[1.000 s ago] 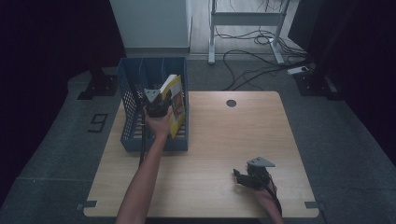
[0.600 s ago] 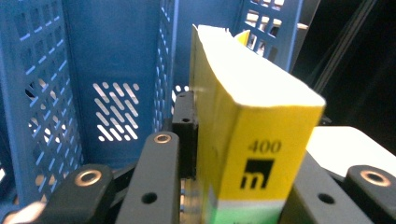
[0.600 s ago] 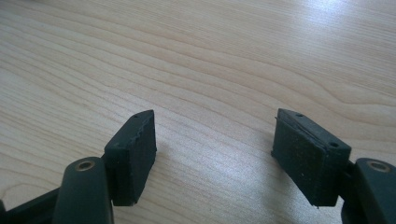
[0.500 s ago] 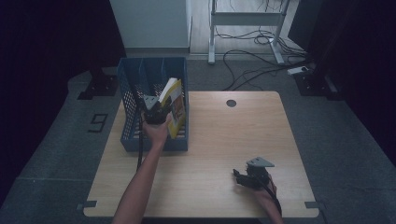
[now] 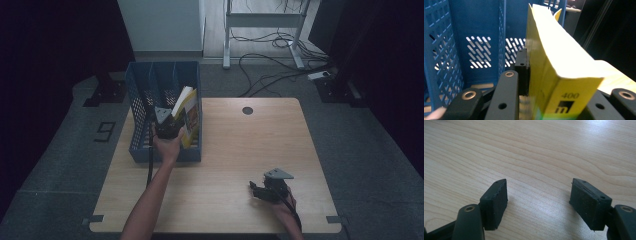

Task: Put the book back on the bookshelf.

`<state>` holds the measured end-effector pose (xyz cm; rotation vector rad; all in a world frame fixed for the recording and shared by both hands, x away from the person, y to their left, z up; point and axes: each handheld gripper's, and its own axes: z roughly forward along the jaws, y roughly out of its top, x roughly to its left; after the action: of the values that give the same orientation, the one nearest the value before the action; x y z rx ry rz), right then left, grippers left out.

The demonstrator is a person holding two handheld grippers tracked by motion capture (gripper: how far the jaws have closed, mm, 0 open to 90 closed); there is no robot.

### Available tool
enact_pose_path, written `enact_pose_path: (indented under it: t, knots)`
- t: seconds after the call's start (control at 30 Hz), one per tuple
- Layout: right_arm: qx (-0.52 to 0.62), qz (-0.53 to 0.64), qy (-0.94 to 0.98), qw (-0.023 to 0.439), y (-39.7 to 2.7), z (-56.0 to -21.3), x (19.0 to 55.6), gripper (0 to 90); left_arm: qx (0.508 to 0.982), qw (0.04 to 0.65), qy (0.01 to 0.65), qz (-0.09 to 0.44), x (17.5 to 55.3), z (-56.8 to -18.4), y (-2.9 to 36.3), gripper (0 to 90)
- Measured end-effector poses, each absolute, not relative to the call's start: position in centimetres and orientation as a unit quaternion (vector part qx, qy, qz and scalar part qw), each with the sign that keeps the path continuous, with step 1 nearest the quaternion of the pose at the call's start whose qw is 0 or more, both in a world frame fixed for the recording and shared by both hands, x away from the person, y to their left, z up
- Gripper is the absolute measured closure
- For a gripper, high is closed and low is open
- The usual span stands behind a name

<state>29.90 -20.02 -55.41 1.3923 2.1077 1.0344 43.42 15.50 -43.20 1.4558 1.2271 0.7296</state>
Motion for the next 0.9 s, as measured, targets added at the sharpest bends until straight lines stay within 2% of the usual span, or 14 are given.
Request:
enact_pose_path:
  t: [0.23, 0.47, 0.6, 0.73, 0.9]
  knots:
    - [0.499, 0.371, 0.756, 0.204, -20.0, -55.4, 29.9, 28.9, 0.618, 0.518, 0.517, 0.285, 44.0, -42.6, 15.9, 63.8]
    - [0.499, 0.371, 0.756, 0.204, -20.0, -55.4, 29.9, 29.0, 0.623, 0.512, 0.516, 0.290, 44.7, -41.6, 15.9, 61.9]
    - [0.498, 0.371, 0.756, 0.205, -20.1, -55.4, 29.9, 29.0, 0.630, 0.500, 0.520, 0.286, 45.2, -41.1, 15.7, 65.7]
    - [0.499, 0.373, 0.755, 0.203, -20.1, -55.4, 29.9, 28.9, 0.635, 0.491, 0.518, 0.296, 45.3, -41.0, 15.5, 73.2]
    - [0.499, 0.372, 0.756, 0.204, -20.1, -55.4, 29.9, 28.9, 0.635, 0.486, 0.516, 0.306, 45.2, -41.0, 15.3, 74.8]
